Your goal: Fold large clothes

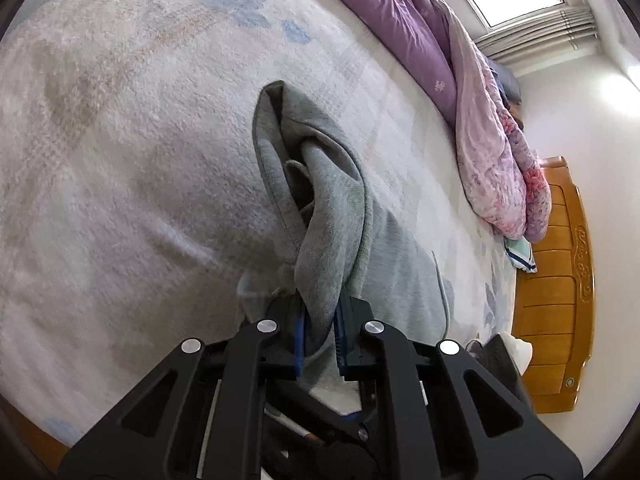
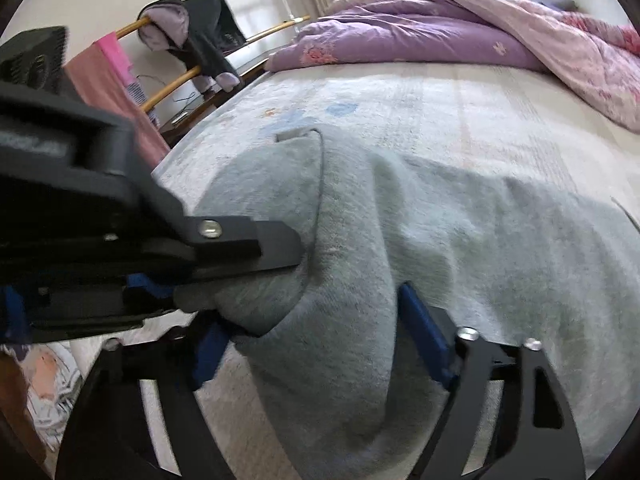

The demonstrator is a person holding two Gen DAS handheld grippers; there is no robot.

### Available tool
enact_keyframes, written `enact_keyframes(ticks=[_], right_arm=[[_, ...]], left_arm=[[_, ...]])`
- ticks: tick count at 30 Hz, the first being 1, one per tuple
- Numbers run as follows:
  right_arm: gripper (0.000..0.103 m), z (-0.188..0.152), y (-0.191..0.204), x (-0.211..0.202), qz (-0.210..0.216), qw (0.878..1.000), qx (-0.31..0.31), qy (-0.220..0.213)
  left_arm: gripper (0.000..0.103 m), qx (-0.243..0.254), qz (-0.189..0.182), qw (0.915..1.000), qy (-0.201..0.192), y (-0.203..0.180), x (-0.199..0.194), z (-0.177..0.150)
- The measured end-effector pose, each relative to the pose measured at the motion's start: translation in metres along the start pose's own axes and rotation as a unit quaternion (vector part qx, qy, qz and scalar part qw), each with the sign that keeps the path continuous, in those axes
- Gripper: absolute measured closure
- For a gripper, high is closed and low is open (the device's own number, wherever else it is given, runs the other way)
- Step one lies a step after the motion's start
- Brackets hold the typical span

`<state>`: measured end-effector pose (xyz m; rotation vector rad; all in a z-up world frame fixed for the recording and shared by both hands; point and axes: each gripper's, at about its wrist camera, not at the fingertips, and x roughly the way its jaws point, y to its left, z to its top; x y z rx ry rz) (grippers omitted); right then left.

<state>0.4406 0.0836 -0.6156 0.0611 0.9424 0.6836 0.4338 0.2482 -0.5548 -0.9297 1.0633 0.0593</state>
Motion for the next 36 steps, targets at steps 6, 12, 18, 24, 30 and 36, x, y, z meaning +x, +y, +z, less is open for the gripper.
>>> enact_keyframes(ticks=[6,12,18,24,30,36], right_arm=[[0.073,0.007,-0.029,-0.033,0.020,0.997,0.077,-0.018],[0.077,0.022,-0.097,-0.084,0.057,0.976,0.202,-0.055],[0.078,0.006,-0.193,-0.138,0.057,0.941,0.322,-0.086],[0.071,-0.029,-0.284,-0.151,0.027,0.905,0.423,-0.034],[0.053,-0.049,-0.325,-0.182,-0.040,0.905,0.422,-0.018],[0.053,-0.027,-0.311,-0.221,-0.108,0.938,0.330,0.008]], left_arm=[[0.092,0.035,-0.006,0.9994,-0.009,-0.044,0.003,-0.011],[0.071,0.067,-0.065,0.9954,-0.021,-0.111,0.001,-0.023],[0.043,0.080,-0.079,0.9921,-0.056,-0.148,-0.007,-0.039],[0.035,0.087,0.035,0.9949,-0.036,-0.139,0.039,-0.050],[0.031,0.107,0.086,0.9901,0.030,-0.133,0.105,-0.073],[0.031,0.109,0.102,0.9879,0.042,-0.137,0.135,-0.081]])
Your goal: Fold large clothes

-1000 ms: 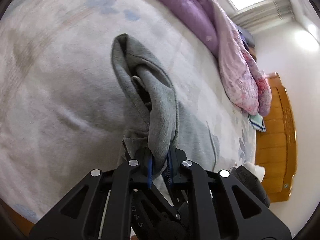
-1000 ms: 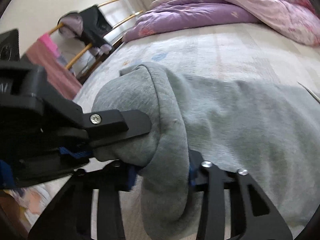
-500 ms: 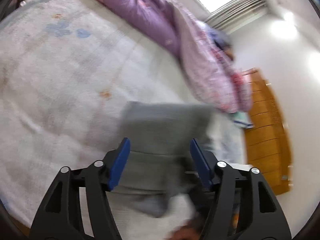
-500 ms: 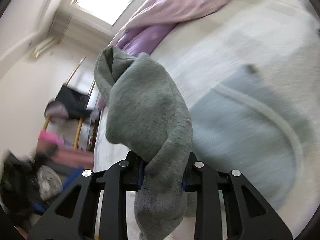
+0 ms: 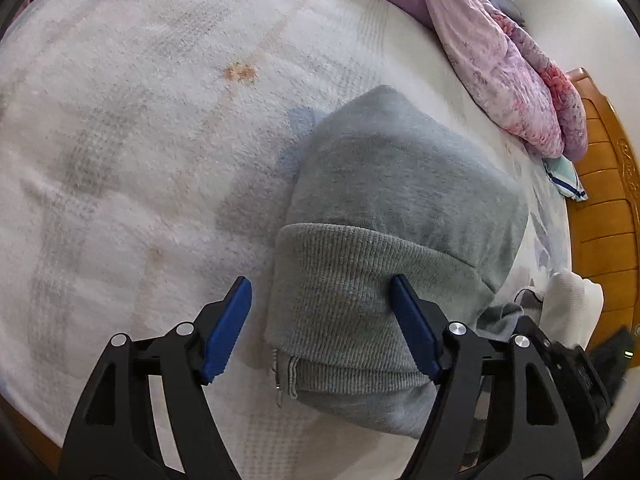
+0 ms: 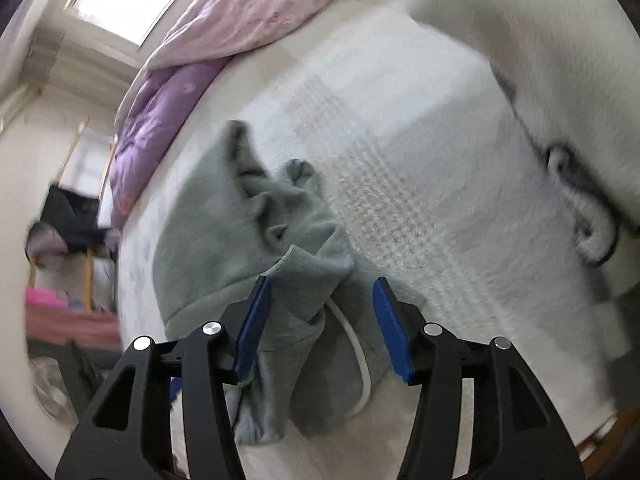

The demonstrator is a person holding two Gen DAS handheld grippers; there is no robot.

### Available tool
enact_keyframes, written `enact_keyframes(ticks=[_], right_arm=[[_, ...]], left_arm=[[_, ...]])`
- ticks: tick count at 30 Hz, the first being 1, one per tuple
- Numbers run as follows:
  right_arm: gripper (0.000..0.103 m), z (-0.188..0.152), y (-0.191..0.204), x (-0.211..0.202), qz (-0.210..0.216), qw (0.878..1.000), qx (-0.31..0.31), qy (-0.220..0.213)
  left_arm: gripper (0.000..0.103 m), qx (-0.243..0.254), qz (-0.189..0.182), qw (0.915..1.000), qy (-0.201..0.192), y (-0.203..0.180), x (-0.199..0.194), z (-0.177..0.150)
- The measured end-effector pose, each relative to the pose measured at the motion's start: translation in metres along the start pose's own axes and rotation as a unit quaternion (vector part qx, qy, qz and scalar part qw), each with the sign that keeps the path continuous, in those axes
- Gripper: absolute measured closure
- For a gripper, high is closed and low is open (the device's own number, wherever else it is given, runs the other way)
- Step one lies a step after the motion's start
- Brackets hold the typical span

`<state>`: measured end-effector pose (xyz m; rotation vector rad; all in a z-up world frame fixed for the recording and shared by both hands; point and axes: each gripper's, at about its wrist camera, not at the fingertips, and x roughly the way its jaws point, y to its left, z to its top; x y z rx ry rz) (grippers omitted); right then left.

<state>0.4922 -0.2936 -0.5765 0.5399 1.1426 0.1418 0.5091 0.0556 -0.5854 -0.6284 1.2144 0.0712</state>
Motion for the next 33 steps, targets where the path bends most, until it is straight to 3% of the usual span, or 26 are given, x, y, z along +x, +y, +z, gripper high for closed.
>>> enact_keyframes(ticks=[4,5,7,9,11,12,16,21,24,27,29,31,33], right_arm=[[0.053,-0.006,0.035,-0.027,-0.020,0.997,-0.052,-0.062],[0.052,-0.009,0.042,-0.027,-0.019,0.996,-0.063,-0.066],[0.052,-0.007,0.049,-0.001,-0.009,0.997,-0.065,-0.030],[0.052,-0.012,0.042,0.033,0.001,0.998,-0.054,0.015],[0.052,-0.017,0.027,0.069,-0.045,0.996,-0.055,0.050],[0.053,-0.019,0.017,0.079,-0.044,0.996,-0.048,0.059],[0.049,-0.023,0.000,0.082,-0.062,0.996,-0.035,0.060],[0.047,-0.021,0.001,0.083,-0.069,0.996,-0.026,0.058],[0.045,-0.018,-0.002,0.089,-0.063,0.996,-0.011,0.056],[0.044,-0.020,-0.003,0.088,-0.060,0.997,-0.010,0.051],[0.042,-0.019,-0.007,0.086,-0.039,0.998,0.008,0.046],[0.042,-0.021,-0.018,0.076,-0.014,0.998,0.038,0.043],[0.038,-0.026,-0.031,0.060,0.004,0.997,0.079,0.026]], left_arm=[[0.031,0.044,0.010,0.9987,0.023,-0.023,0.006,-0.009],[0.031,0.060,0.027,0.9977,0.016,-0.030,0.007,-0.011],[0.031,0.082,0.042,0.9957,0.009,-0.038,0.010,-0.012],[0.031,0.060,0.024,0.9979,0.010,-0.031,0.010,-0.008],[0.029,0.041,-0.001,0.9990,0.015,-0.020,0.007,-0.003],[0.029,0.030,-0.014,0.9994,0.012,-0.012,0.002,-0.001],[0.022,-0.011,-0.030,0.9995,-0.002,0.018,-0.014,0.006],[0.016,-0.052,-0.075,0.9956,0.023,0.029,0.006,0.011],[0.016,-0.029,-0.112,0.9913,0.062,0.015,0.022,0.003],[0.013,0.002,-0.094,0.9934,0.065,0.005,0.040,-0.007],[0.012,-0.020,-0.107,0.9907,0.082,0.008,0.055,-0.006],[0.019,-0.025,-0.111,0.9899,0.085,0.008,0.061,-0.005],[0.028,0.000,-0.092,0.9925,0.081,-0.001,0.059,-0.004]])
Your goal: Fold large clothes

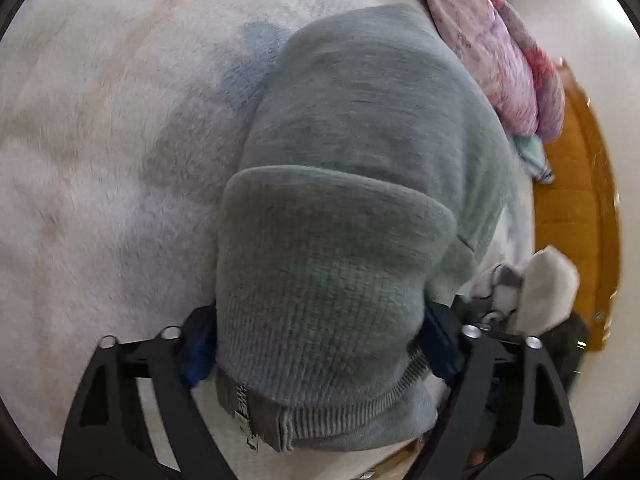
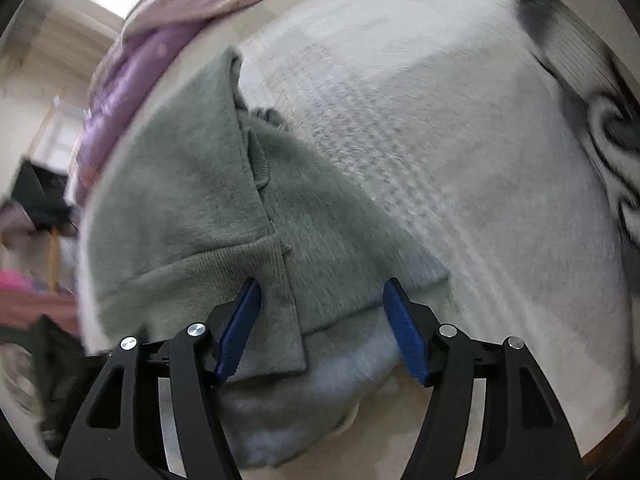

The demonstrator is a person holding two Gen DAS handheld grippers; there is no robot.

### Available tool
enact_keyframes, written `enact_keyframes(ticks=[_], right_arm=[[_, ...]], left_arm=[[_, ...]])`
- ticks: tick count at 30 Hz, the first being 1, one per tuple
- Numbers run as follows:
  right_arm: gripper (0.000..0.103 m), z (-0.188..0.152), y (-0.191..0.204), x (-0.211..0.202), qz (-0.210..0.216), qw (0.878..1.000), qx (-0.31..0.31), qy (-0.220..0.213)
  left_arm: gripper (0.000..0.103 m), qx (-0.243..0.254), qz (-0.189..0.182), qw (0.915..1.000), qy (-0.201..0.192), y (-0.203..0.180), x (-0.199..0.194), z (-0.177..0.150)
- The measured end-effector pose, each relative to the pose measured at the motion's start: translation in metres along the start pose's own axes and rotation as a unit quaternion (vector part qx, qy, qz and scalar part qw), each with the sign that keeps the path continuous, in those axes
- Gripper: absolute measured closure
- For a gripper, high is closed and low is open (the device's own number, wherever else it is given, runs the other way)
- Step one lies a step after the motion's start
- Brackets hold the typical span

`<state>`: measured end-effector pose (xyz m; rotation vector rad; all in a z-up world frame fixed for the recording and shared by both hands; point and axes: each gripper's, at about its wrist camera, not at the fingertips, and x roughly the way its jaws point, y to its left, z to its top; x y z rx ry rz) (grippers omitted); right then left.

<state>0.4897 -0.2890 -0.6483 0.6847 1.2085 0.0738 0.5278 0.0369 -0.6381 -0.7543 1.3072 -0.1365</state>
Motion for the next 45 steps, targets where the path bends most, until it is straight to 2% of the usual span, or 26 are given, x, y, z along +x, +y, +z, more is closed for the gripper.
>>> enact_keyframes(ticks=[2,3,6,7,9,13,17,22,24,27,28,30,32,33,35,37,41,45], right_arm=[[0.024,-0.008,-0.021,-0.017,0.022,0.997,0.067,-0.020],[0.023,-0.012,-0.031,-0.020,0.030,0.995,0.096,-0.022],[0.022,-0.027,-0.060,-0.011,0.095,0.976,0.197,0.002],[0.022,-0.032,-0.065,-0.006,0.107,0.971,0.213,0.009],[0.021,-0.033,-0.063,0.001,0.125,0.967,0.221,0.013],[0.018,-0.028,-0.050,0.012,0.127,0.966,0.223,0.022],[0.016,-0.028,-0.041,0.028,0.175,0.954,0.240,0.041],[0.015,-0.020,-0.037,0.042,0.236,0.939,0.248,0.041],[0.015,-0.014,-0.026,0.053,0.247,0.939,0.234,0.051],[0.019,-0.006,-0.009,0.064,0.235,0.950,0.201,0.050],[0.025,-0.004,-0.004,0.062,0.230,0.954,0.189,0.049],[0.050,-0.001,0.006,0.052,0.221,0.960,0.165,0.038],[0.064,0.003,0.020,0.036,0.190,0.974,0.118,0.028],[0.068,0.007,0.033,0.023,0.172,0.982,0.082,0.020],[0.070,0.016,0.057,-0.001,0.150,0.988,0.027,0.005],[0.071,0.025,0.074,-0.025,0.144,0.989,-0.010,-0.012],[0.071,0.043,0.092,-0.085,0.149,0.986,-0.063,-0.039],[0.071,0.064,0.097,-0.164,0.152,0.978,-0.109,-0.089]], left_arm=[[0.035,0.005,0.005,1.0000,0.003,-0.002,-0.005,0.000],[0.039,0.005,0.006,1.0000,0.006,-0.003,-0.007,0.001],[0.041,0.018,0.021,0.9996,0.009,-0.010,-0.011,0.005],[0.041,0.021,0.025,0.9994,0.010,-0.012,-0.011,0.005],[0.041,0.025,0.031,0.9991,0.016,-0.016,-0.011,0.007],[0.041,0.032,0.037,0.9986,0.019,-0.020,-0.012,0.007],[0.041,0.027,0.034,0.9988,0.020,-0.021,-0.012,0.007],[0.041,0.022,0.030,0.9990,0.024,-0.018,-0.011,0.007],[0.040,0.021,0.028,0.9991,0.024,-0.017,-0.011,0.007],[0.040,0.019,0.028,0.9991,0.024,-0.015,-0.011,0.007],[0.040,0.020,0.029,0.9991,0.024,-0.016,-0.012,0.007],[0.042,0.031,0.030,0.9989,0.018,-0.018,-0.017,0.008],[0.044,0.048,0.032,0.9983,0.002,-0.027,-0.026,0.007],[0.044,0.054,0.032,0.9980,-0.007,-0.032,-0.033,0.007],[0.045,0.053,0.024,0.9981,-0.021,-0.041,-0.046,0.006],[0.046,0.055,0.006,0.9979,-0.033,-0.052,-0.061,0.006],[0.046,0.069,-0.029,0.9953,-0.061,-0.096,-0.101,-0.003],[0.046,0.092,-0.089,0.9877,-0.090,-0.152,-0.135,-0.025]])
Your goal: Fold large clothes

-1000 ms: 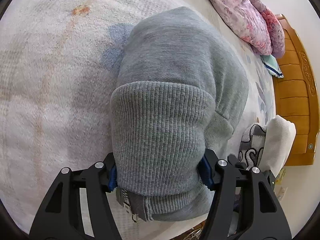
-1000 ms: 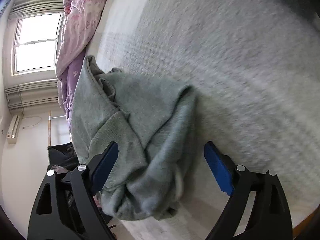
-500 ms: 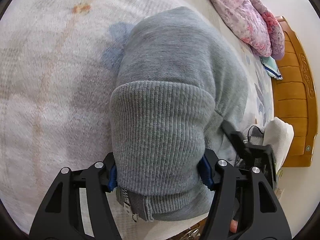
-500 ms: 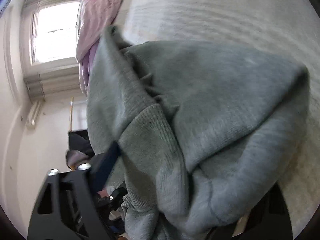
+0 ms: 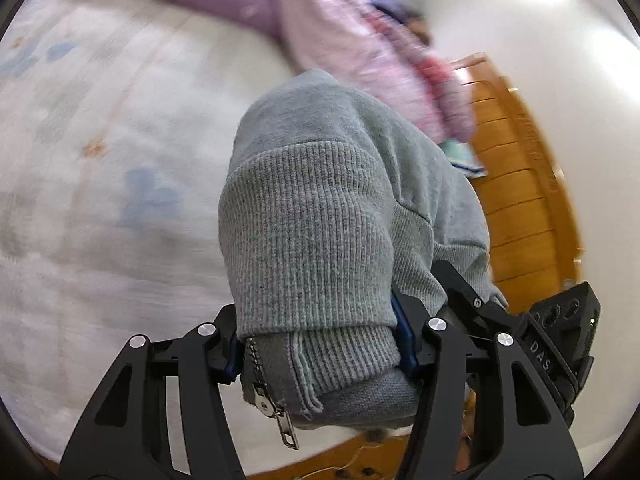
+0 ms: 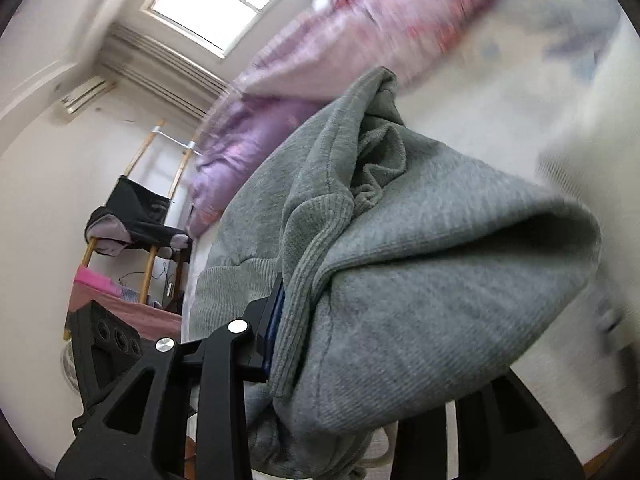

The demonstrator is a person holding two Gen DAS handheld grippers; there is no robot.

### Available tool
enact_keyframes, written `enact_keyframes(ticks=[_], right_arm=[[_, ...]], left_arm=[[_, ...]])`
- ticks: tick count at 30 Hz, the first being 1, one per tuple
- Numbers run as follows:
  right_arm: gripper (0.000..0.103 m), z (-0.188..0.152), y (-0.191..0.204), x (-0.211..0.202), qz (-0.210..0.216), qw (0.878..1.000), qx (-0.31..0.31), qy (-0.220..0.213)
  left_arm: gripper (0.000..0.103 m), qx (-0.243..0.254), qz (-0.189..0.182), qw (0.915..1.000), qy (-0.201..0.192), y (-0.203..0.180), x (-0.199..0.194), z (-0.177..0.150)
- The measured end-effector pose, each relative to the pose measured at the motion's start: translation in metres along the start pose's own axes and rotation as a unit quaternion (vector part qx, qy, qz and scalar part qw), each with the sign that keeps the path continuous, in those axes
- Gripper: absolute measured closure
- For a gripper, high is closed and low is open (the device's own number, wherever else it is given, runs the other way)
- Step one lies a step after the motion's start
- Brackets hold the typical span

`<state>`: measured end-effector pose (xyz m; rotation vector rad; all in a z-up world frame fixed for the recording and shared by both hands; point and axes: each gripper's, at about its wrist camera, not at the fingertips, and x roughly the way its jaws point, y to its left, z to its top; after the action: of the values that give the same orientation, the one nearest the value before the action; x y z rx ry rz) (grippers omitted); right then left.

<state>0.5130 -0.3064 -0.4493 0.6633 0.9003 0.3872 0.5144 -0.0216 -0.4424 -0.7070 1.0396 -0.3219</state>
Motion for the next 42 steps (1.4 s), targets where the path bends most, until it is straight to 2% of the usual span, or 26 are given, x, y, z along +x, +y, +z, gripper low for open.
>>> enact_keyframes(ticks=[3,7,10,12,16,20,23,25,27,28,33,35,37,38,40,42], right_arm=[[0.071,0.026,0.002,-0.059,-0.006,0.999,-0.025,-0.030],[0.071,0.060,-0.014,-0.124,-0.019,0.997,-0.049,-0.056],[0.071,0.082,-0.040,-0.166,-0.033,0.994,-0.076,-0.067],[0.071,0.096,-0.071,-0.186,-0.030,0.994,-0.083,-0.065],[0.071,0.110,-0.161,-0.186,-0.021,0.998,-0.063,-0.014],[0.070,0.112,-0.246,-0.162,-0.045,0.996,-0.018,0.073],[0.058,0.110,-0.281,-0.148,-0.044,0.994,-0.005,0.097],[0.045,0.113,-0.286,-0.149,-0.049,0.994,-0.008,0.098],[0.042,0.117,-0.289,-0.148,-0.044,0.993,-0.004,0.105],[0.036,0.118,-0.292,-0.151,-0.049,0.993,0.002,0.106],[0.032,0.121,-0.296,-0.171,-0.083,0.989,0.002,0.123],[0.032,0.122,-0.291,-0.180,-0.137,0.982,-0.018,0.125],[0.032,0.124,-0.283,-0.194,-0.204,0.971,-0.045,0.117],[0.032,0.126,-0.275,-0.203,-0.214,0.969,-0.057,0.105],[0.032,0.130,-0.258,-0.212,-0.202,0.972,-0.075,0.088],[0.032,0.131,-0.231,-0.212,-0.173,0.976,-0.108,0.079]], left_arm=[[0.046,0.016,-0.038,0.9990,-0.019,-0.054,-0.006,-0.009],[0.046,0.037,-0.076,0.9956,-0.040,-0.118,0.002,-0.032],[0.046,0.047,-0.093,0.9930,-0.056,-0.166,0.023,-0.060],[0.046,0.053,-0.094,0.9921,-0.064,-0.194,0.046,-0.083],[0.046,0.060,-0.058,0.9938,-0.073,-0.221,0.099,-0.128],[0.045,0.045,0.011,0.9988,-0.018,-0.214,0.174,-0.165],[0.040,0.075,0.036,0.9964,-0.019,-0.211,0.190,-0.178],[0.037,0.083,0.035,0.9956,-0.025,-0.214,0.185,-0.186],[0.032,0.090,0.039,0.9950,-0.021,-0.219,0.181,-0.183],[0.030,0.091,0.039,0.9949,-0.020,-0.221,0.180,-0.184],[0.021,0.125,0.064,0.9883,-0.061,-0.225,0.142,-0.171],[0.018,0.131,0.083,0.9843,-0.085,-0.230,0.130,-0.158],[0.018,0.127,0.102,0.9819,-0.097,-0.232,0.131,-0.141],[0.018,0.123,0.103,0.9822,-0.097,-0.232,0.136,-0.130],[0.018,0.119,0.120,0.9810,-0.095,-0.233,0.149,-0.113],[0.019,0.127,0.128,0.9805,-0.077,-0.234,0.169,-0.099]])
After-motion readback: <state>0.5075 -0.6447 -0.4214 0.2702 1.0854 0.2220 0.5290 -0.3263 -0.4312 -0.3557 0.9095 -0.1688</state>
